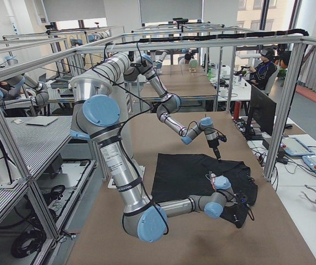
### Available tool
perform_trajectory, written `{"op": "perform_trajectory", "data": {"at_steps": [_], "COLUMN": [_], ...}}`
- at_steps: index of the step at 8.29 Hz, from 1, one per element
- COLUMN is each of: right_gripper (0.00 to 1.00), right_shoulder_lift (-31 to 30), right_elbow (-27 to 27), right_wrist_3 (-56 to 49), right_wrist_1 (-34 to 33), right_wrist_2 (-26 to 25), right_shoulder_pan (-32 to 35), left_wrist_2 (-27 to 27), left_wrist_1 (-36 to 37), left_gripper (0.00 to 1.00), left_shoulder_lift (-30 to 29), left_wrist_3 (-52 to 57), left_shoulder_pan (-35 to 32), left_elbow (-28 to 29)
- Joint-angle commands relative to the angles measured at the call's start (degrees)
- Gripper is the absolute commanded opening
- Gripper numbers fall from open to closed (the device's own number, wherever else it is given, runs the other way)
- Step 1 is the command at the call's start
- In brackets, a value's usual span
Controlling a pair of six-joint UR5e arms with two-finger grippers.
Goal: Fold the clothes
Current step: 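Grasp the sleeve nearest the left gripper and fold it inward over the chest, then grasp the other sleeve with the right gripper and fold it inward over the chest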
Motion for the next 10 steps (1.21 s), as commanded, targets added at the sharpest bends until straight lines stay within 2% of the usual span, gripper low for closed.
{"op": "perform_trajectory", "data": {"at_steps": [1,3,6,8,9,10], "right_gripper": [0.61,0.55,0.56,0.56,0.53,0.4], "right_shoulder_lift": [0.0,0.2,2.4,2.9,2.9,3.0], "right_elbow": [-0.4,-0.4,-3.9,-4.2,-4.2,-4.2], "right_wrist_3": [-1.2,-1.4,-3.6,-3.6,-3.6,-3.5], "right_wrist_1": [0.1,0.1,0.1,0.1,0.1,0.1], "right_wrist_2": [0.1,0.2,0.5,0.5,0.5,0.4], "right_shoulder_pan": [-0.2,0.2,1.6,1.6,1.6,1.6], "left_wrist_2": [0.1,0.1,0.1,0.1,0.1,0.1], "left_wrist_1": [0.0,0.0,0.0,0.0,0.0,0.0], "left_gripper": [0.95,0.95,0.95,0.95,0.95,0.95], "left_shoulder_lift": [0.0,0.0,0.1,0.1,0.0,0.0], "left_wrist_3": [0.1,0.2,0.4,0.4,0.5,0.5], "left_shoulder_pan": [0.0,0.0,0.0,0.1,0.0,0.0], "left_elbow": [0.0,0.0,0.0,-0.1,-0.1,-0.1]}}
